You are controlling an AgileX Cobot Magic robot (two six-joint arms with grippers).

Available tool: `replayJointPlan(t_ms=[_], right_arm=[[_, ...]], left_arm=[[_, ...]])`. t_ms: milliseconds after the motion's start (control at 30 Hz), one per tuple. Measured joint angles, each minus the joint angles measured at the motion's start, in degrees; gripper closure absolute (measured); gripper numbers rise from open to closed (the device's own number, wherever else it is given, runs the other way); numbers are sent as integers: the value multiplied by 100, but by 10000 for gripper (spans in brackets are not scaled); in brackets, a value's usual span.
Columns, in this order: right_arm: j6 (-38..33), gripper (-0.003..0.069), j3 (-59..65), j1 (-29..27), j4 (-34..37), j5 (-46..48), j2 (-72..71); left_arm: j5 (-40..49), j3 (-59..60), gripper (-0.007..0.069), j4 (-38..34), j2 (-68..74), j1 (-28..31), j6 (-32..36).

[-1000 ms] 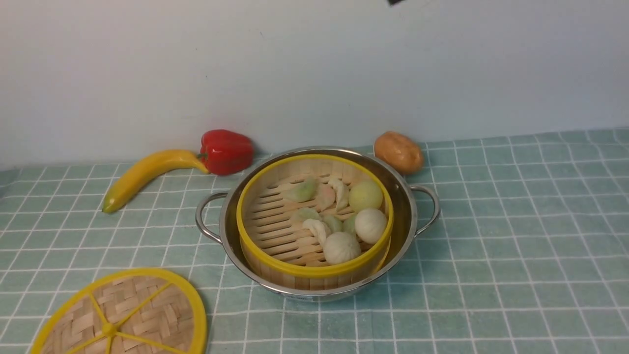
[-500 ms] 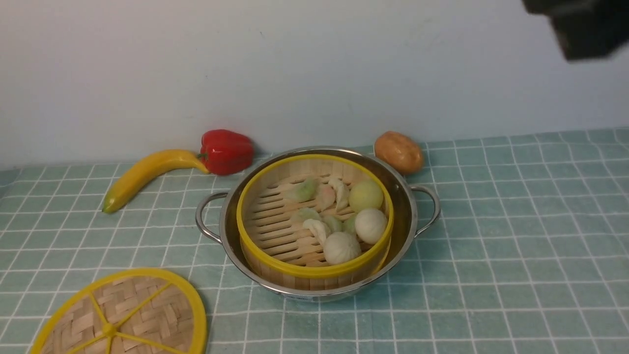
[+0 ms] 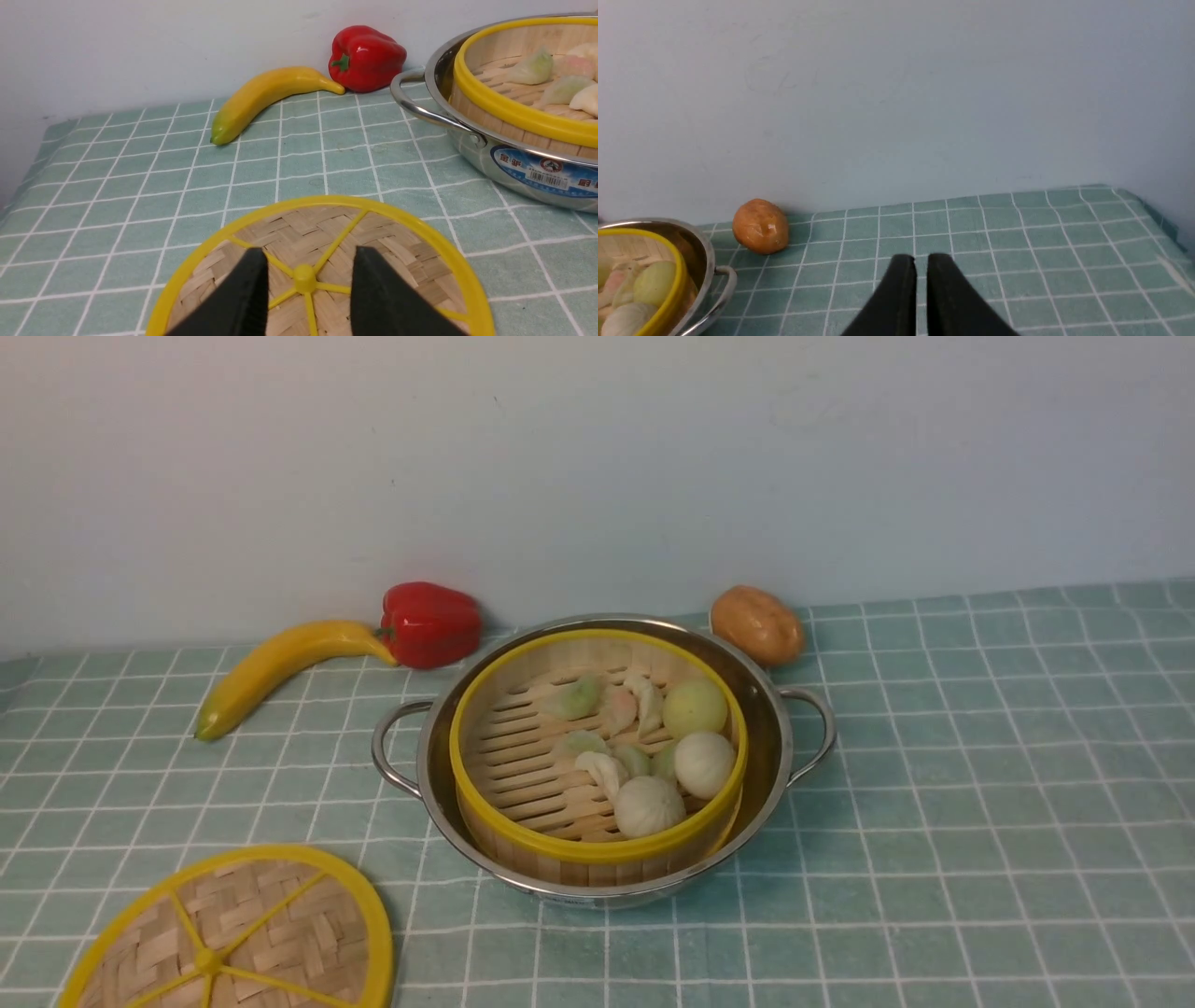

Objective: Place the steamer in the pot on the blue tablecloth, and put the lid on the steamer.
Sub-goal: 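Grasp the bamboo steamer lid lying on the table by its centre knob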

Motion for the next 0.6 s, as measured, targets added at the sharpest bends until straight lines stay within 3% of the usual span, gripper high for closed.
replayJointPlan(t_ms=[300, 600], right_arm=[[155, 548, 1633, -190, -510, -810, -1411], [150, 515, 1644, -190, -522, 289, -1870]], left_arm=[[0, 0, 381, 0, 0, 0, 0], [0, 0, 381, 0, 0, 0, 0]])
